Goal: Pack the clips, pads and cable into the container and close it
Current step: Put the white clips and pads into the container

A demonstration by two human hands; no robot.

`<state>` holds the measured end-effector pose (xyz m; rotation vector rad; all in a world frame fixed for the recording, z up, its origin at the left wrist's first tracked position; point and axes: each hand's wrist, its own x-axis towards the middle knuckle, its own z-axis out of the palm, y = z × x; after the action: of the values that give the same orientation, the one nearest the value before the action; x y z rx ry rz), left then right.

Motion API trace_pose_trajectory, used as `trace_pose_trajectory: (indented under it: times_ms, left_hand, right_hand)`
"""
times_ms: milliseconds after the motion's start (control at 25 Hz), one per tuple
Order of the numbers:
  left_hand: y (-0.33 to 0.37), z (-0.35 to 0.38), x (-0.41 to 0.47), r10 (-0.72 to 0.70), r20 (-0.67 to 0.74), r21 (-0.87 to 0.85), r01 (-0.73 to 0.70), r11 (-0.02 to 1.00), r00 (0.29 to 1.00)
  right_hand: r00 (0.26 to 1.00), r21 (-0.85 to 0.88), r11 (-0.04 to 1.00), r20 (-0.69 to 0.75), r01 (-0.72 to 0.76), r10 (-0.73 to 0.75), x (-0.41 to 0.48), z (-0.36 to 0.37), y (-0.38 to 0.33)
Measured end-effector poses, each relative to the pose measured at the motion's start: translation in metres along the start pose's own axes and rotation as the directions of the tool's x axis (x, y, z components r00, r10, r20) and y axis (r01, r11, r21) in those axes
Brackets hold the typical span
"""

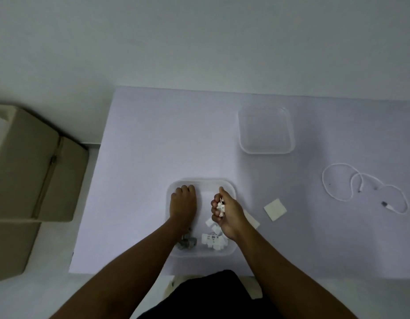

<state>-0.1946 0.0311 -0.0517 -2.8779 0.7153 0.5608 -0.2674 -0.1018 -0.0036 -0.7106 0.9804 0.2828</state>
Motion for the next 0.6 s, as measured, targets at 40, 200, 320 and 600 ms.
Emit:
trace_pose_trajectory:
  times_ms: [40,200,320,600]
  left_hand:
    - [-0.003,0.003,0.002,0.009,-0.019,0.017,-0.008,1.000,1.000]
    - [-0.011,0.007,0.004,0.038,-0.006,0.049,-0.038,0.998,0.999]
    - [-0.015,0.004,-0.003,0.071,0.003,0.024,-0.071,0.997,0.997]
    - [-0.054,-0.027,-0.019,-0.142,-0.475,-0.426,-0.086,0.901,0.868]
  right_hand:
    - [1.000,0.050,0.999,-0.005,0.011,-0.011,0.002,-0.002,0.004]
    - [0.998,0.120,0.992,-0.058,0.043,-0.036,0.007,-0.007,0.011]
    - [0.988,0.045,0.999,-0.156,0.011,-0.003,0.009,0.001,0.017]
    - [0.950,-0.045,0.999,-0.312,-0.024,0.009,0.029,0.020,0.024]
